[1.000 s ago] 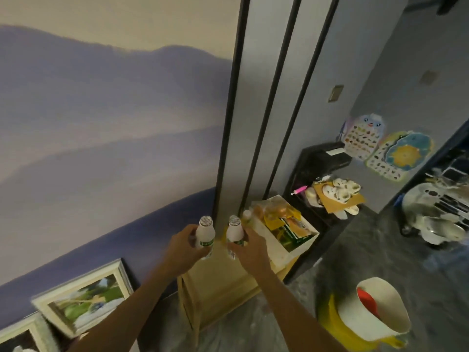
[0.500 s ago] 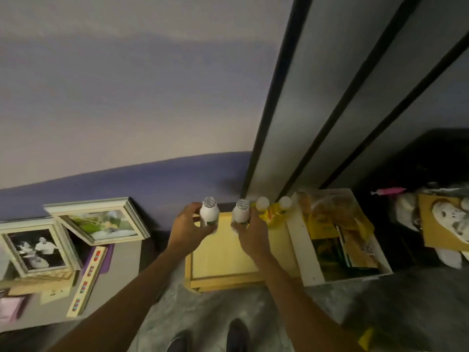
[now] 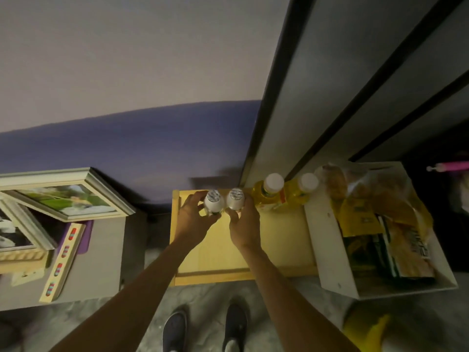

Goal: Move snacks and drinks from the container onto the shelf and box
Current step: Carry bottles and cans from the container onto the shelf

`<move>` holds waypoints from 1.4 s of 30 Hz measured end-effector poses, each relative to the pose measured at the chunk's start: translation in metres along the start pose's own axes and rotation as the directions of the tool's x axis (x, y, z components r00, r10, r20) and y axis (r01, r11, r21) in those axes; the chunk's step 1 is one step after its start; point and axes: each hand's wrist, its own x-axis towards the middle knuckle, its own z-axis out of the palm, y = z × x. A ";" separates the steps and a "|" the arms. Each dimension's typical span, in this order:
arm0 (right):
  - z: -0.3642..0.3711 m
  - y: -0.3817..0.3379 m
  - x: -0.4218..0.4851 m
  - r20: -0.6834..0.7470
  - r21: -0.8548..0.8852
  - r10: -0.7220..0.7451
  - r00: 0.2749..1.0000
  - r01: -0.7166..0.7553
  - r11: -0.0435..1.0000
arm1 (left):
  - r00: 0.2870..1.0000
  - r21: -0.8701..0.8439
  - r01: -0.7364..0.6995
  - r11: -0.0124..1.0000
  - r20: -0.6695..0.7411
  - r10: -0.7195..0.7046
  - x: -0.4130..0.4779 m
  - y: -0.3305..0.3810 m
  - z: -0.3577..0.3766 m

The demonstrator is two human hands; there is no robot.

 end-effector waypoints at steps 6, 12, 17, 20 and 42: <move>0.010 0.001 0.009 -0.004 0.007 0.031 1.000 -0.031 0.999 | 1.000 0.016 -0.019 1.000 -0.016 0.020 0.010 0.000 0.008; 0.007 0.003 0.005 0.020 -0.078 0.029 0.999 -0.028 0.997 | 1.000 0.063 -0.002 0.998 -0.004 0.002 0.016 0.000 0.009; -0.001 -0.018 -0.003 0.037 -0.178 0.011 0.999 -0.004 0.984 | 0.998 0.125 -0.019 0.992 0.068 0.010 0.011 0.007 -0.013; -0.013 -0.040 -0.010 -0.008 -0.268 -0.078 0.997 0.073 0.961 | 0.993 0.121 -0.072 0.990 0.105 0.059 0.005 0.028 -0.037; -0.170 -0.361 -0.124 0.091 -0.605 -0.361 0.928 0.340 0.720 | 0.873 0.728 -0.290 0.622 -0.065 0.483 -0.116 0.212 -0.370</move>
